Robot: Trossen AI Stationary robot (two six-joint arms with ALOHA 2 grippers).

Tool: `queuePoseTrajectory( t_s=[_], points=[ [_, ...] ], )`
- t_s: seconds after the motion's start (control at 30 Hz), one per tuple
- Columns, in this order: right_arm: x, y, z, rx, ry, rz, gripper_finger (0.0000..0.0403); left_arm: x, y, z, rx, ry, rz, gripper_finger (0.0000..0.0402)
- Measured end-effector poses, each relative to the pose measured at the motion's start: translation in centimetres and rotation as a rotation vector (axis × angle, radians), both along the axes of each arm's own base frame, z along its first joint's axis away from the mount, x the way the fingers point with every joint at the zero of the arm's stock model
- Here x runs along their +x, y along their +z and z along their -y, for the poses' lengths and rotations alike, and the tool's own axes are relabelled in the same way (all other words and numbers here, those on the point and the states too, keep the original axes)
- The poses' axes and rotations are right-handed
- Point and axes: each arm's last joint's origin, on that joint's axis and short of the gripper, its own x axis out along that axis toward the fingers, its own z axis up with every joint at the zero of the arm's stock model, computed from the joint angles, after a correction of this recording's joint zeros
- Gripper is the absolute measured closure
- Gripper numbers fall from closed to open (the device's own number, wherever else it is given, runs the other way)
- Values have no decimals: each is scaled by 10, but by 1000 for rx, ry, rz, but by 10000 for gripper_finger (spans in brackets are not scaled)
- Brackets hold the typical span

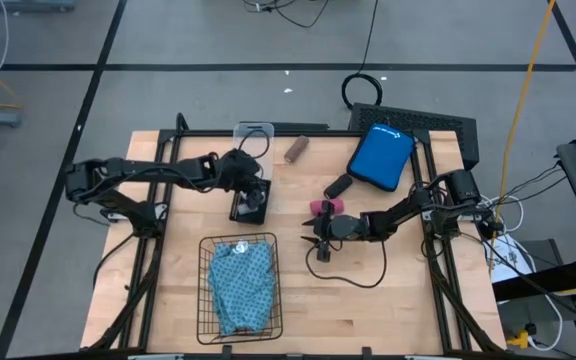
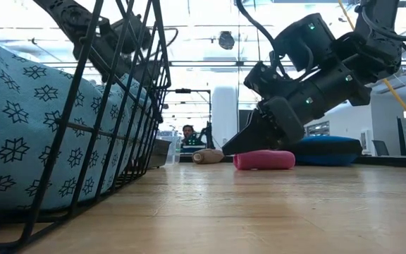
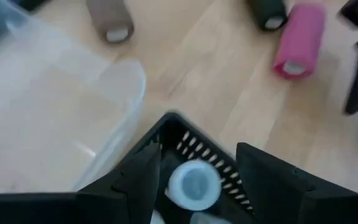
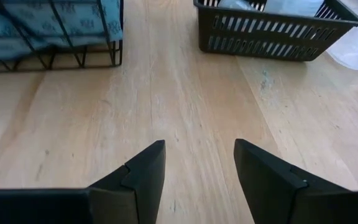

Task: Pick & place medical supplies in basket/bin
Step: Put the pink bandage into the transparent bin

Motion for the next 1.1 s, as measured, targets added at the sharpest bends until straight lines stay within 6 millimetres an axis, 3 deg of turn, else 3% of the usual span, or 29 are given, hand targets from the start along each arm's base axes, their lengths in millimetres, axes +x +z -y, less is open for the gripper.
queuePoseTrajectory(
  t_s=[0.23,0.4,0.5,0.6,0.73,0.87,1.1],
  points=[
    [-9,20,1,-30,11,-47,222,0,40,0,55,-30,67,181],
    [-22,50,6,-55,-20,-38,222,-13,66,7,142,-94,157,183],
    [-34,65,11,-89,-73,-69,222,-26,74,12,197,-129,222,181],
    [-47,75,14,-144,-124,-123,222,-41,69,16,235,-123,293,182],
    [-63,70,22,-229,-167,-245,222,-65,53,19,247,-86,357,182],
    [-68,62,36,-149,-193,-276,222,-80,47,22,229,-43,415,182],
    [-62,37,58,-67,-163,-292,210,-86,46,25,201,-23,451,181]
  ],
)
